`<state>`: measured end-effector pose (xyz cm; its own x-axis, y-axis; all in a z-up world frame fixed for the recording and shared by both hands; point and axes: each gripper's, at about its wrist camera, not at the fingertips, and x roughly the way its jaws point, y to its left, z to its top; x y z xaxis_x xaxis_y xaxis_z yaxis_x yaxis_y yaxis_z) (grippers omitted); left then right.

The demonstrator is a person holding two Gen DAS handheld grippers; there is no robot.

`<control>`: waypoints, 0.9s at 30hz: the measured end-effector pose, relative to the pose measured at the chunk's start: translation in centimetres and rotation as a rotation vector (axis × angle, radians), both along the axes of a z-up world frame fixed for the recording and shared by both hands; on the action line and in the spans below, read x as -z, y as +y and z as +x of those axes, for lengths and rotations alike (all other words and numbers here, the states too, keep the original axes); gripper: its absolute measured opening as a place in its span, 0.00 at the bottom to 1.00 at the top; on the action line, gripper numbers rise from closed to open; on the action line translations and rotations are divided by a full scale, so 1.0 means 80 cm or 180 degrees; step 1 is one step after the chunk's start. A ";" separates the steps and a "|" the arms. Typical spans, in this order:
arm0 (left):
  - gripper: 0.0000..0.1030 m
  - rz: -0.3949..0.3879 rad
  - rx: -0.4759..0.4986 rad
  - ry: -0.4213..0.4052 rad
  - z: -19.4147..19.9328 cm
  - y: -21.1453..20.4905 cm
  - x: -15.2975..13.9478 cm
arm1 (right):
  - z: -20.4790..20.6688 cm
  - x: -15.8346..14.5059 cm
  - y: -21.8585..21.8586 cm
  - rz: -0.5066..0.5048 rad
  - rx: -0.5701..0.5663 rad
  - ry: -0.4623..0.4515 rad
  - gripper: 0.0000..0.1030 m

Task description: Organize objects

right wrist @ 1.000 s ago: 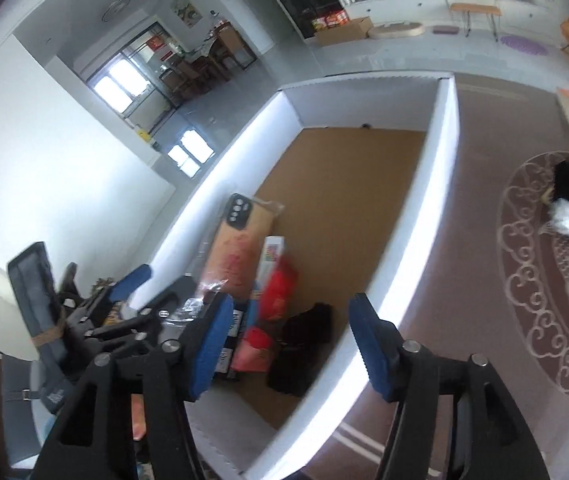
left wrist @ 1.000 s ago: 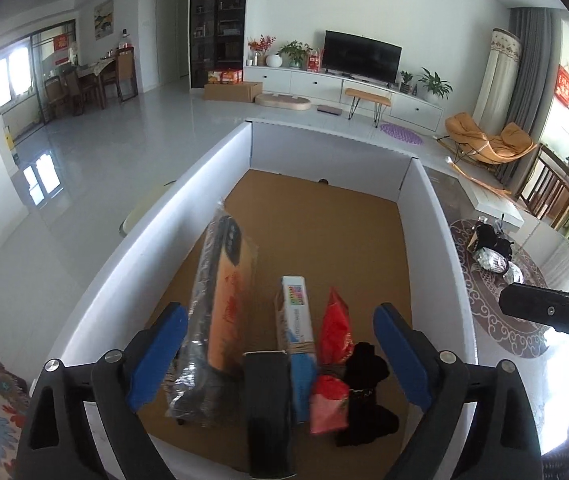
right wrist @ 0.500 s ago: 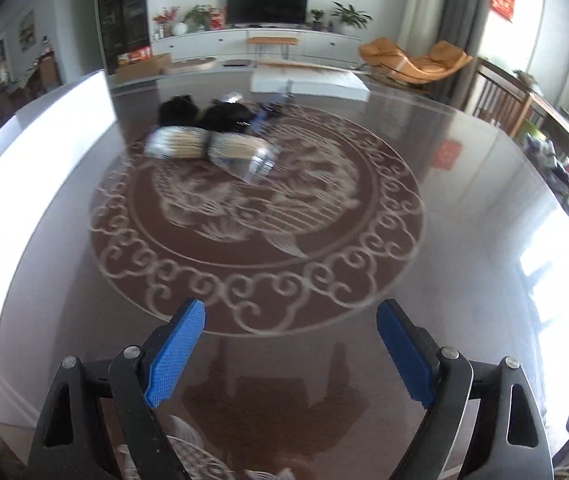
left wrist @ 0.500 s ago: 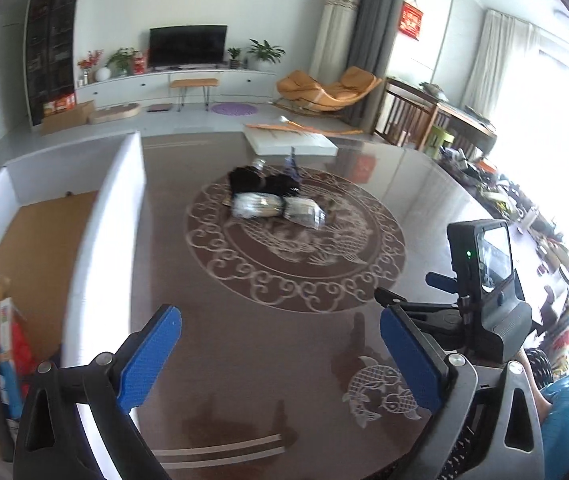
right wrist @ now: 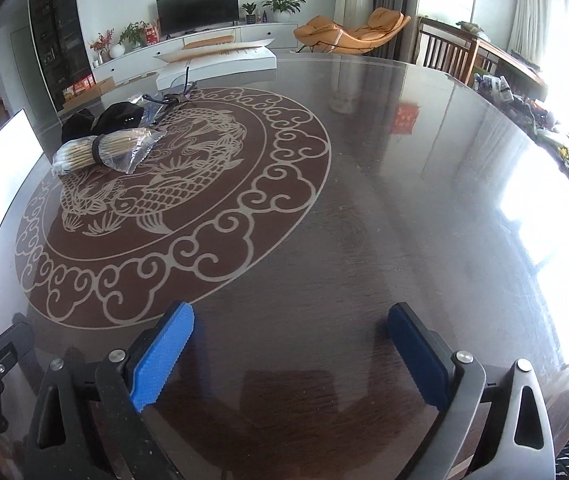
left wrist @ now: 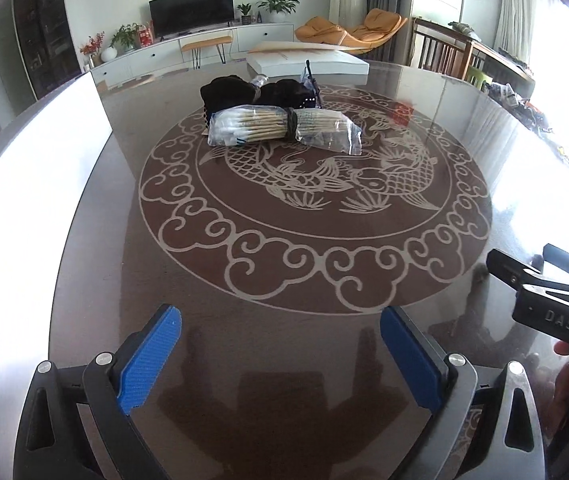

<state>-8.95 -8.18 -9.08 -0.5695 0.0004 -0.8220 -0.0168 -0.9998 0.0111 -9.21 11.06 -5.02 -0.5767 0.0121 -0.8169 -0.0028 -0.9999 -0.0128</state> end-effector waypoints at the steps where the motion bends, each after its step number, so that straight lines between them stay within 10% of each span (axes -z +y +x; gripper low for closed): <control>1: 0.98 0.0022 -0.0010 -0.0029 -0.006 -0.002 0.004 | -0.001 0.000 0.000 0.0001 0.0001 -0.0003 1.00; 27: 1.00 0.0014 -0.0110 0.0009 -0.019 0.001 0.011 | 0.004 0.007 0.003 0.0002 -0.0216 0.0024 1.00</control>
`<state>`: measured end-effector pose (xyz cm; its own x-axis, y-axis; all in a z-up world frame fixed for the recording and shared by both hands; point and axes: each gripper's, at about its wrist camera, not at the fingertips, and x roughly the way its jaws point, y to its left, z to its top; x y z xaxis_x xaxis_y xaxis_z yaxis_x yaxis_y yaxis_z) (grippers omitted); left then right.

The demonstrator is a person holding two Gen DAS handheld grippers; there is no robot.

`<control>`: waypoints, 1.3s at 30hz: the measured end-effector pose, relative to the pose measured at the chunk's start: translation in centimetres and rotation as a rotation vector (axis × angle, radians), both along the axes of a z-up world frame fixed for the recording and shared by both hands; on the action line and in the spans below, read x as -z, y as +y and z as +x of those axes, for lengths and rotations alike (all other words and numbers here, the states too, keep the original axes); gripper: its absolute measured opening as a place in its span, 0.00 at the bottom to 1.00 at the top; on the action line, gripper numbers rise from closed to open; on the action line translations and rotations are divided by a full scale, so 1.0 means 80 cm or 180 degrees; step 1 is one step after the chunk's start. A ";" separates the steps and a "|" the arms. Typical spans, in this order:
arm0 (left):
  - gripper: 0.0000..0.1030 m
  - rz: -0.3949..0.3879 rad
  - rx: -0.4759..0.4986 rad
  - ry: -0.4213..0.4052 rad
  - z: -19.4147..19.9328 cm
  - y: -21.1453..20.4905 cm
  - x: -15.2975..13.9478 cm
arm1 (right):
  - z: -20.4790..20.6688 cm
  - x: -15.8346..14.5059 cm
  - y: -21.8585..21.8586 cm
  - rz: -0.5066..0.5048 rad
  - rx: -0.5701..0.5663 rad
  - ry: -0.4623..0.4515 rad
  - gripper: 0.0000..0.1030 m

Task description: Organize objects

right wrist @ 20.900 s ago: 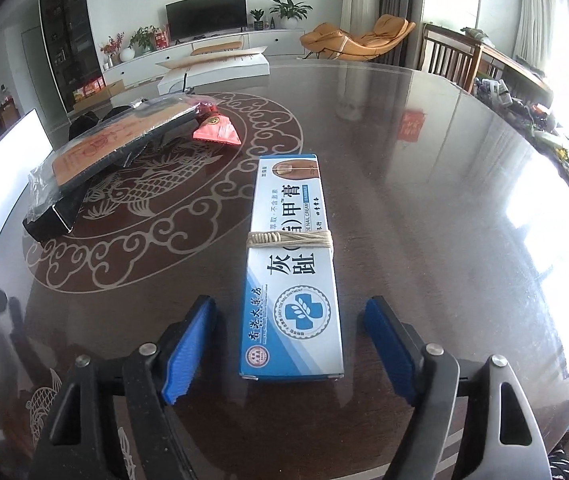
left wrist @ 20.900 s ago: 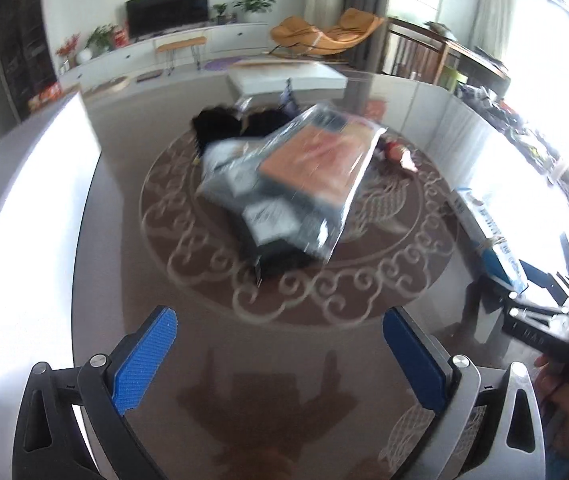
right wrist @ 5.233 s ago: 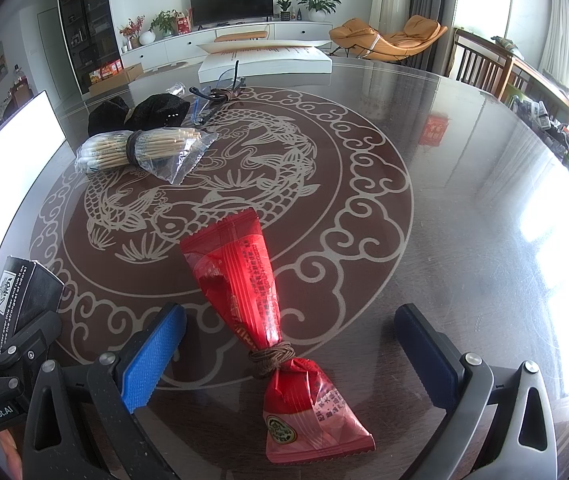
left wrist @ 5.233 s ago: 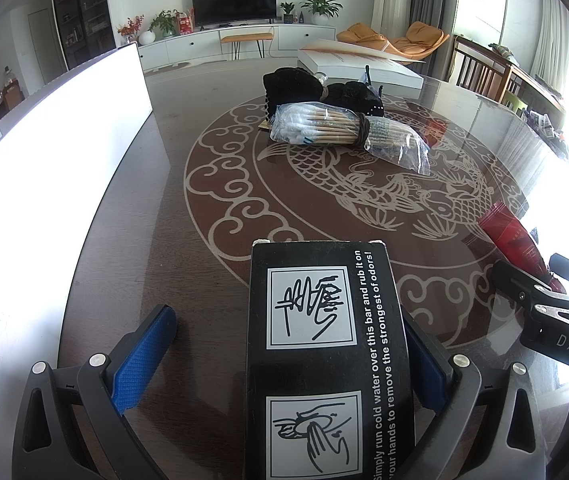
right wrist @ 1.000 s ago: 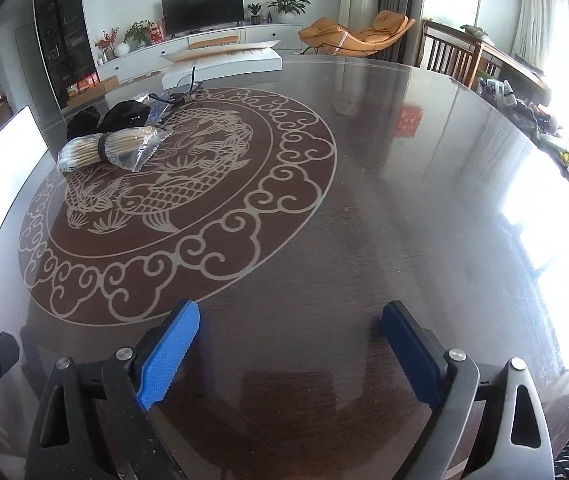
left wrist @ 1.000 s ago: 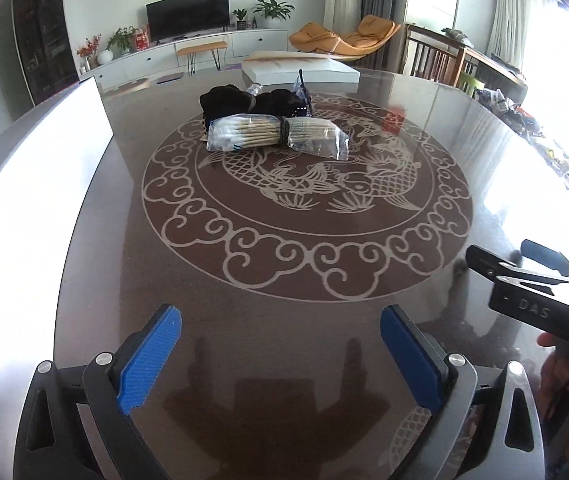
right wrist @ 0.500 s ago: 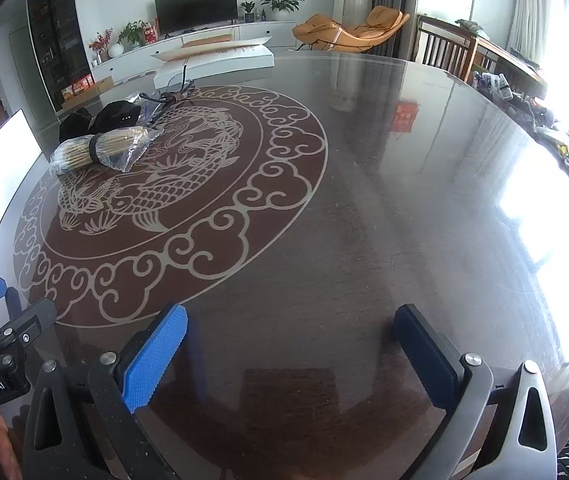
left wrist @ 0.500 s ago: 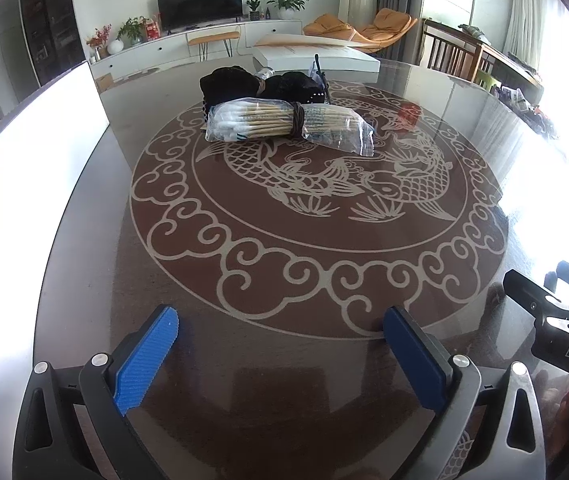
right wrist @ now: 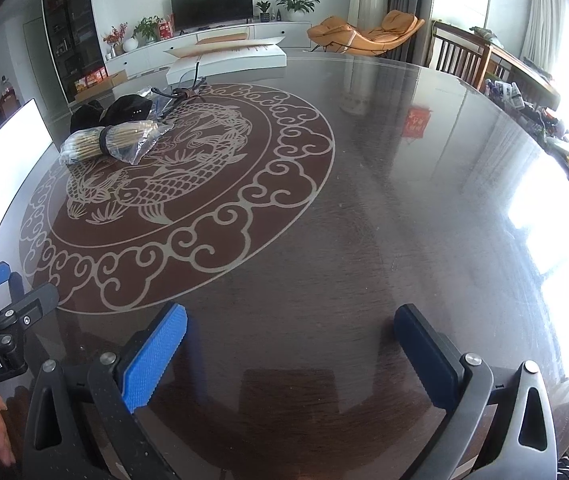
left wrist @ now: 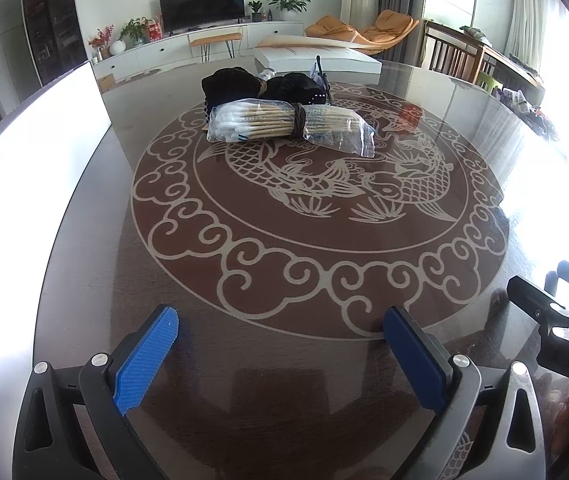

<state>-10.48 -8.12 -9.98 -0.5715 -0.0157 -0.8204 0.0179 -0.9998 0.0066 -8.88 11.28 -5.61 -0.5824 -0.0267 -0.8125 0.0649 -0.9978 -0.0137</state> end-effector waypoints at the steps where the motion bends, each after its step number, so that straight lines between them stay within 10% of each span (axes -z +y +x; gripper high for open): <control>1: 1.00 0.0001 0.0001 0.0000 0.000 0.000 0.000 | 0.000 0.000 0.000 0.0000 0.0000 0.0000 1.00; 14: 1.00 0.0026 -0.0014 -0.0159 -0.024 -0.003 -0.007 | 0.001 -0.001 0.001 0.0001 -0.0002 0.0008 1.00; 21: 1.00 -0.0026 -0.0386 0.0432 -0.166 -0.034 -0.087 | 0.001 -0.001 -0.001 0.0000 -0.0002 0.0011 1.00; 26: 1.00 -0.0187 -0.0727 0.0047 -0.267 -0.064 -0.051 | 0.001 -0.001 -0.001 -0.0001 -0.0001 0.0019 1.00; 32: 1.00 0.0609 -0.0592 -0.0129 -0.197 -0.057 -0.013 | 0.001 0.000 -0.001 -0.0004 -0.0002 0.0023 1.00; 39: 1.00 0.0887 -0.0241 -0.0159 -0.102 -0.013 -0.029 | 0.001 0.000 0.000 -0.0006 -0.0001 0.0029 1.00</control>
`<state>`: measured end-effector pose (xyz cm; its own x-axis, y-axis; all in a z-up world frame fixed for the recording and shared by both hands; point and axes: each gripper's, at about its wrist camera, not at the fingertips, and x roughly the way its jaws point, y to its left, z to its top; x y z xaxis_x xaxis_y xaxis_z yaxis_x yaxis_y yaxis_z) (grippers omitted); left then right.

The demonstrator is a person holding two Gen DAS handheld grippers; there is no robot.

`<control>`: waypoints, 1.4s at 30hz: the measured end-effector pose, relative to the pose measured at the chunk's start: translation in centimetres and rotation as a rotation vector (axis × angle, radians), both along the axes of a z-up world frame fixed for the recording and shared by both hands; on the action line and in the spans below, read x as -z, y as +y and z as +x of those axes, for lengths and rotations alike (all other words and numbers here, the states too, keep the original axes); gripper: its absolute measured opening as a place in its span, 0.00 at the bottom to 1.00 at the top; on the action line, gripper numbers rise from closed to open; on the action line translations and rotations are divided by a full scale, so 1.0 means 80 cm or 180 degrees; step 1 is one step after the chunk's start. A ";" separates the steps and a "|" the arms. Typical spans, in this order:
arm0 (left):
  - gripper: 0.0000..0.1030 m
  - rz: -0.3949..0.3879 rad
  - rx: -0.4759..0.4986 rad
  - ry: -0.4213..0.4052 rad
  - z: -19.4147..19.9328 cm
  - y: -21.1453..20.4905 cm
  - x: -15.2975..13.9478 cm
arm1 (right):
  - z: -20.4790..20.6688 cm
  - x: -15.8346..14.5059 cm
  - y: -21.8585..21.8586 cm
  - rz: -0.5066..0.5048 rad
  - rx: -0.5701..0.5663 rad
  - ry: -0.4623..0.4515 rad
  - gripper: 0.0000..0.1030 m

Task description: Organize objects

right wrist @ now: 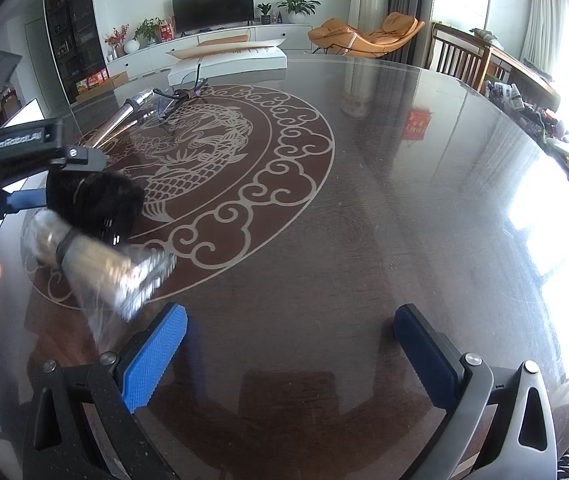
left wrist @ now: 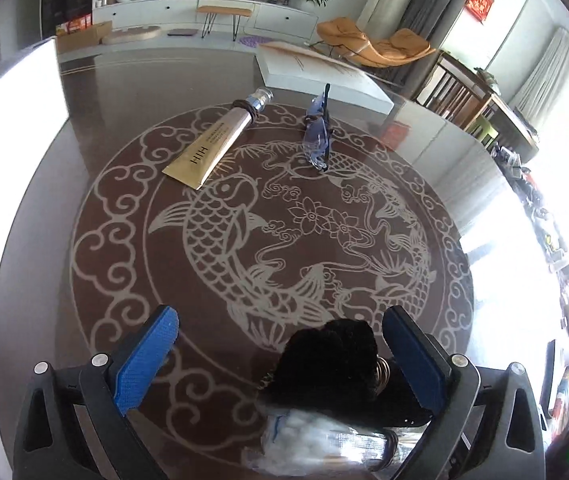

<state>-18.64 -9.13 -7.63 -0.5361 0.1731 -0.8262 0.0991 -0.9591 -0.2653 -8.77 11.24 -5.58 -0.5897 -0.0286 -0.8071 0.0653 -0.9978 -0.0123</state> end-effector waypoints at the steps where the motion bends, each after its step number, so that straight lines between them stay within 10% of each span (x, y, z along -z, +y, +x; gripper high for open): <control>1: 1.00 -0.0001 -0.0042 0.0031 0.010 -0.002 -0.004 | 0.000 0.000 0.000 0.0000 0.0000 0.0000 1.00; 21: 1.00 -0.0319 0.0025 0.0239 0.181 -0.020 -0.026 | -0.018 -0.023 0.009 -0.0113 0.0243 0.0113 1.00; 32: 1.00 -0.0431 -0.0081 0.0331 0.207 -0.040 -0.037 | 0.025 0.001 -0.095 -0.0221 -0.0694 -0.0062 1.00; 42: 1.00 -0.0309 0.0307 0.0209 0.203 -0.020 -0.020 | 0.026 0.013 -0.004 -0.0203 -0.0137 -0.0004 1.00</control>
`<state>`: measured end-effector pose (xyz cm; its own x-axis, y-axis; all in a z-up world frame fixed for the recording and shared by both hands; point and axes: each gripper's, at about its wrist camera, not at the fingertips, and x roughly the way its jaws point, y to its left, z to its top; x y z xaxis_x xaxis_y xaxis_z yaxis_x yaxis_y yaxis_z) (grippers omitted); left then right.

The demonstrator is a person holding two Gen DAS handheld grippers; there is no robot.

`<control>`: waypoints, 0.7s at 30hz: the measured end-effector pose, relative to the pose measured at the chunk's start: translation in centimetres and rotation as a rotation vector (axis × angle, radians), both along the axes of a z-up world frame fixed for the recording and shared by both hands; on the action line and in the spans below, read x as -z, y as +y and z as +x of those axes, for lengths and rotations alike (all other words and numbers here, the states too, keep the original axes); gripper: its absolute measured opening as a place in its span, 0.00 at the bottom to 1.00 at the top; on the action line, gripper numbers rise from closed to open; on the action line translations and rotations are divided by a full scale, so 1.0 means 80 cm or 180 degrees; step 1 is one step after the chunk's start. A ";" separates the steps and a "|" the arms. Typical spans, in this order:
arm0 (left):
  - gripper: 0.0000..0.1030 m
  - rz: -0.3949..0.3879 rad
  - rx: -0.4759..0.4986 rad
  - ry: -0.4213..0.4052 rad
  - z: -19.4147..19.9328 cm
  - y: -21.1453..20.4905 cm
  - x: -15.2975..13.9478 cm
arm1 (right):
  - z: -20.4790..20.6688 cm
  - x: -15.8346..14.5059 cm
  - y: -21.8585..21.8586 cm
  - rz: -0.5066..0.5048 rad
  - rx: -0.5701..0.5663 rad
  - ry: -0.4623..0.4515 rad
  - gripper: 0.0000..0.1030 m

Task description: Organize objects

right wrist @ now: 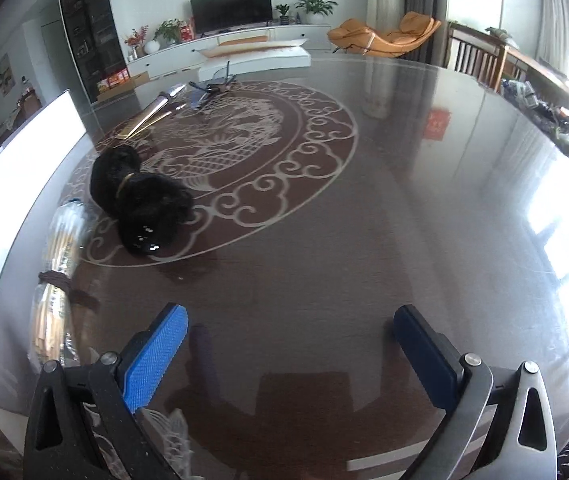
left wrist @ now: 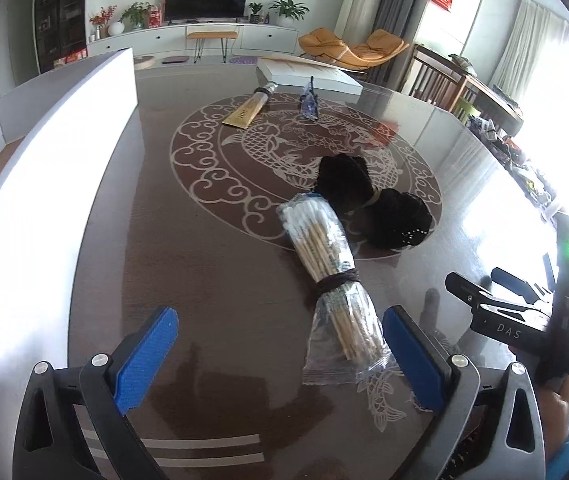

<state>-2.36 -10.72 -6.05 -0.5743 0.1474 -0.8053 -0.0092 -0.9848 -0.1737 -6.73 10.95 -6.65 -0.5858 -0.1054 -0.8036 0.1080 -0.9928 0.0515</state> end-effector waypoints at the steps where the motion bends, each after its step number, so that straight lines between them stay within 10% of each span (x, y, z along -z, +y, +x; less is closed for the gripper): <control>1: 1.00 -0.0008 0.0081 -0.0030 -0.005 0.007 0.001 | -0.001 0.000 0.002 -0.0025 -0.0005 0.0004 1.00; 17: 1.00 -0.0451 0.0205 -0.0288 -0.080 0.067 0.029 | 0.014 0.001 -0.009 0.0197 -0.0034 0.0045 1.00; 21: 0.67 -0.0583 0.0065 -0.0181 -0.058 0.064 0.041 | 0.016 0.000 -0.008 0.0195 -0.0032 0.0054 1.00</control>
